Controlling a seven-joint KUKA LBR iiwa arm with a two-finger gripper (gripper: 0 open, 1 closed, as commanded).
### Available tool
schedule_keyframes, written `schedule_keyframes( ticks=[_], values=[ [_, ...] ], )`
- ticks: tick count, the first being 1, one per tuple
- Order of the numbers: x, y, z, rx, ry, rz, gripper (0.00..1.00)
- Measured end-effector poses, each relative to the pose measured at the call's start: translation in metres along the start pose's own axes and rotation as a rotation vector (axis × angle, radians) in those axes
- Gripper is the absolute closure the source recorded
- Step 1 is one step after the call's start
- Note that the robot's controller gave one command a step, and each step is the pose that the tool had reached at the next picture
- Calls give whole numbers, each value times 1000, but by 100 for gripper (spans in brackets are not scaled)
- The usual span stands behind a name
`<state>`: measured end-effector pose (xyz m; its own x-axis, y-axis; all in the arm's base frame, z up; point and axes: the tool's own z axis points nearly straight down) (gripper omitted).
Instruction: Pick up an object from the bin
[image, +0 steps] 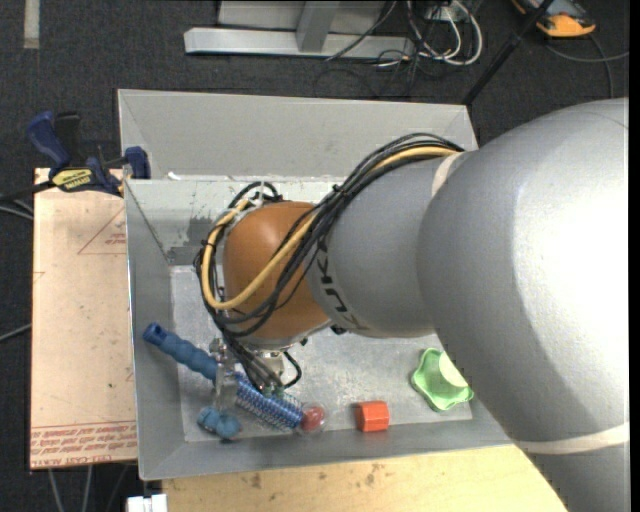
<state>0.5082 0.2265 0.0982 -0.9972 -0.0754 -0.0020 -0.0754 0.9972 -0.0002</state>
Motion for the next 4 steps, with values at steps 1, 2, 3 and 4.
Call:
schedule_keyframes(
  ticks=[1, 2, 3, 4],
  values=[
    [-4, -14, 27, 4, -2, -12, 100],
    [18, -33, -100, -2, -5, 1, 100],
    [-6, -98, -162, 1, -6, -123, 100],
    [16, -76, -161, -1, 4, -289, 100]
  ],
)
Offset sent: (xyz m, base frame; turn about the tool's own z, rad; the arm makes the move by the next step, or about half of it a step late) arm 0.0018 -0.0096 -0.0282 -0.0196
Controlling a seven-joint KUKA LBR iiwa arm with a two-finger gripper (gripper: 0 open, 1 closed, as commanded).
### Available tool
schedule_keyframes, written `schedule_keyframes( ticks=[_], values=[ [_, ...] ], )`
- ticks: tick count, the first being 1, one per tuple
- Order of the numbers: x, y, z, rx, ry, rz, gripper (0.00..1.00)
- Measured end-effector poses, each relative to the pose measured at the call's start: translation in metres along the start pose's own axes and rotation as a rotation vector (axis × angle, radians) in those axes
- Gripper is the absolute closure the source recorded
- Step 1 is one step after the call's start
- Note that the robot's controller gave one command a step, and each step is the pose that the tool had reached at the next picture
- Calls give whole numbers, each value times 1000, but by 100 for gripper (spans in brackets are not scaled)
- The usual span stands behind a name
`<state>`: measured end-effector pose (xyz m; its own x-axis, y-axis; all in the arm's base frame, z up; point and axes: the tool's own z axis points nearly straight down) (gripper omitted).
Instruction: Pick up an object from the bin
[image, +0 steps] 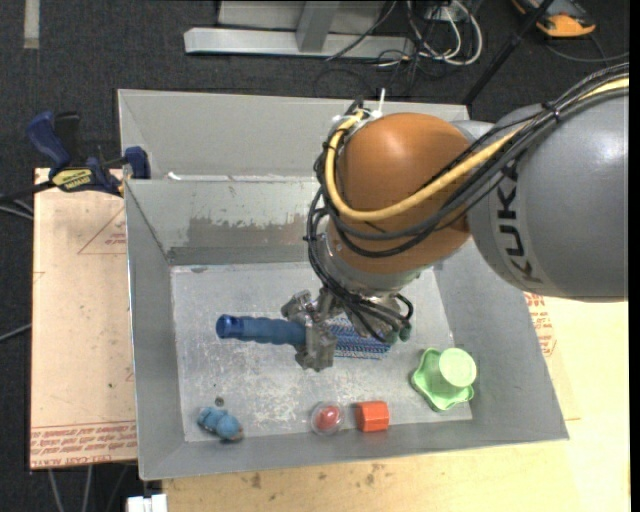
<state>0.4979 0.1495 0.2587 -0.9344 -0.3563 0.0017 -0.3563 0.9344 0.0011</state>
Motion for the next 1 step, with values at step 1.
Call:
schedule_keyframes(
  ticks=[1],
  values=[
    [-30, 10, 4, 0, -5, -224, 100]
  ],
)
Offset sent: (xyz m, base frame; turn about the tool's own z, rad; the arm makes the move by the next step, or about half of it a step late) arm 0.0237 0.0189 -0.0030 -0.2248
